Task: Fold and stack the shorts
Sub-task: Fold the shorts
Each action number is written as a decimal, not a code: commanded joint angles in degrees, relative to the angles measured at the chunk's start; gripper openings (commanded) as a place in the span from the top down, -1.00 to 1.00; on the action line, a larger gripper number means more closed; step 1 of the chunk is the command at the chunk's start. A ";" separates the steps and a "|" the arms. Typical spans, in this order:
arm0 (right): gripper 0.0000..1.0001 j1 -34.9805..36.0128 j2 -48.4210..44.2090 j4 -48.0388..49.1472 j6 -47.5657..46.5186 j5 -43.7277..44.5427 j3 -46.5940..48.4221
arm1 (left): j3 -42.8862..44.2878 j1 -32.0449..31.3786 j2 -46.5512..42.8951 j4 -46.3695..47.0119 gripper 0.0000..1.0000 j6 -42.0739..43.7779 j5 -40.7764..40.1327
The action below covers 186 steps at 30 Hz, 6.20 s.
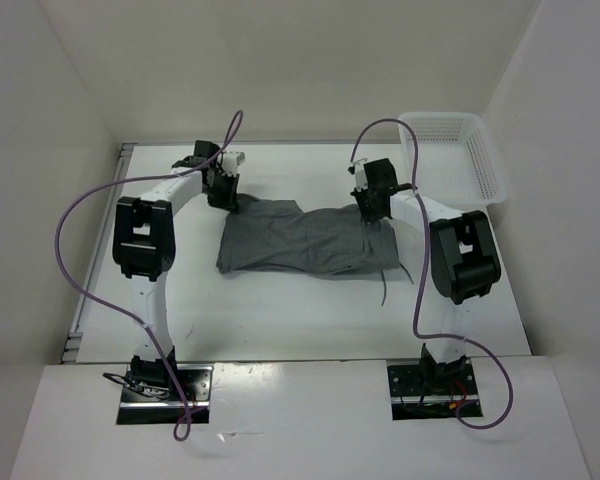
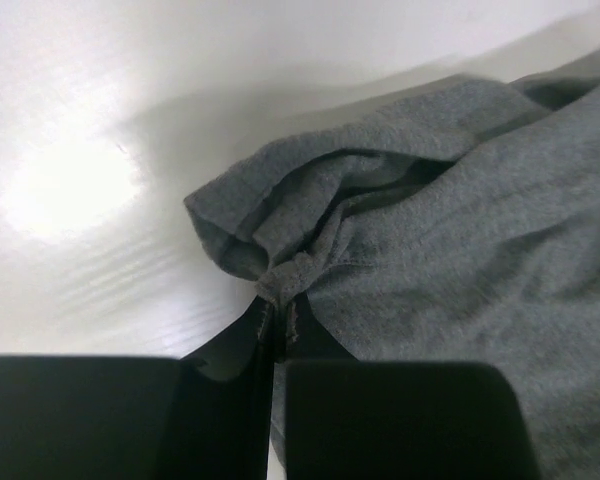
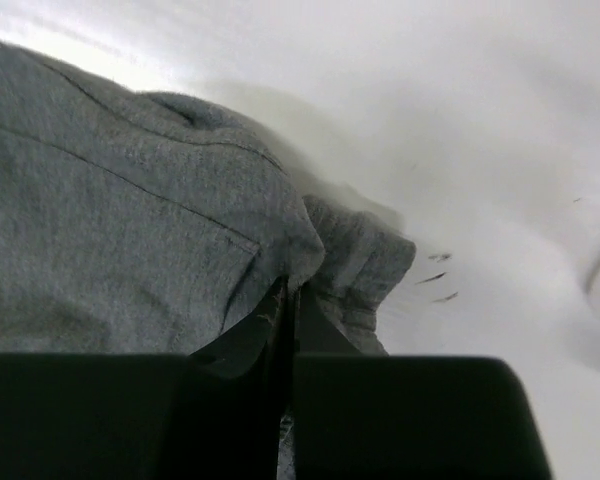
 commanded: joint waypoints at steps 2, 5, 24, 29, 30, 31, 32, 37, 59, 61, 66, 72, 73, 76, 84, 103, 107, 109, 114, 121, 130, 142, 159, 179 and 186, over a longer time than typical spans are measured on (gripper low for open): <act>1.00 -1.53 0.75 5.63 4.37 4.15 6.72 | 6.25 1.30 -1.33 0.08 1.00 0.21 -2.59; 1.00 -1.54 2.24 5.63 4.38 3.63 7.34 | 6.25 2.53 -0.80 0.69 1.00 0.21 -7.15; -0.30 -1.54 -12.24 -3.95 9.83 -5.51 -0.26 | -3.30 2.53 -16.00 -5.54 -0.58 0.21 -11.51; -0.24 -2.15 -17.43 -4.47 13.69 -6.82 -9.00 | -13.07 2.53 -19.52 -10.29 -0.03 0.21 -5.16; -0.24 -2.76 -18.30 -5.00 14.39 -6.83 -9.53 | -14.65 2.53 -20.31 -10.29 0.01 0.21 -4.20; -0.21 -3.29 -18.31 -5.00 14.92 -6.83 -9.54 | -17.62 2.53 -20.31 -10.90 0.01 0.21 -1.84; -0.21 -4.08 -19.01 -5.00 15.80 -6.83 -10.32 | -18.87 2.53 -20.31 -11.60 0.01 0.21 -0.94; -0.21 -4.70 -20.33 -5.00 16.33 -7.45 -12.44 | -21.87 3.66 -20.31 -12.75 -0.02 0.21 4.40; 0.26 -4.70 -19.46 -2.27 15.28 -12.28 -18.59 | -22.57 3.67 -14.61 -10.91 0.45 0.21 9.70; 0.40 -4.70 -19.46 -2.28 14.23 -12.28 -18.59 | -21.87 3.67 -14.08 -10.91 0.63 0.21 9.18; 0.94 -4.70 -18.23 -2.28 9.85 -8.77 -16.31 | -18.80 4.72 -14.60 -12.22 1.00 0.21 7.94; 1.00 -9.96 -16.20 -4.03 3.16 -8.24 -15.25 | -14.85 9.82 -17.50 -17.05 1.00 0.21 5.93; 1.00 -9.97 -16.20 -4.56 0.89 -8.24 -15.25 | -14.32 10.34 -18.28 -18.37 1.00 0.21 5.31; 1.00 -9.97 -16.20 -4.56 -1.68 -7.53 -15.95 | -13.70 10.35 -19.60 -20.48 1.00 0.21 3.64; 0.97 -9.45 -15.68 -5.09 -4.14 -9.56 -16.57 | -20.20 6.31 -18.47 -22.33 0.94 0.21 4.34; -0.53 -7.87 -17.18 -10.36 -2.92 -13.42 -7.87 | -10.80 8.42 -17.60 -21.28 -0.39 0.21 6.71; -0.55 -7.86 -14.02 -9.31 0.77 -14.83 -5.59 | -8.69 8.42 -14.00 -17.07 -0.46 0.21 8.56; -0.55 -7.86 -12.61 -7.90 3.57 -14.83 -5.06 | -6.24 8.42 -11.89 -15.75 -0.48 0.21 7.08; -0.55 -7.86 -8.13 -5.35 8.06 -12.55 -3.91 | -4.29 7.89 -6.52 -13.03 -0.57 0.21 5.75; -0.55 -6.64 -3.20 -2.37 9.39 -10.08 -2.15 | -3.15 4.29 -3.35 -11.71 -0.60 0.21 6.98; -0.50 -5.40 0.93 -0.70 15.27 -9.47 -2.15 | -5.61 3.67 1.56 -10.12 -0.04 0.21 10.57; 0.39 -4.88 4.71 0.45 19.23 -8.15 -0.23 | -6.75 3.67 2.27 -10.73 0.90 0.21 11.72; 1.00 -4.88 -5.91 -7.45 16.96 -3.85 5.58 | -1.14 -1.86 -0.01 -10.20 1.00 0.21 9.35; 1.00 7.77 -5.76 -24.16 14.40 13.11 25.08 | 10.13 -16.72 4.21 -6.87 1.00 0.21 12.43; 1.00 19.11 2.77 -23.03 14.40 15.67 29.13 | -2.77 -15.50 -2.38 -1.60 0.98 0.21 8.92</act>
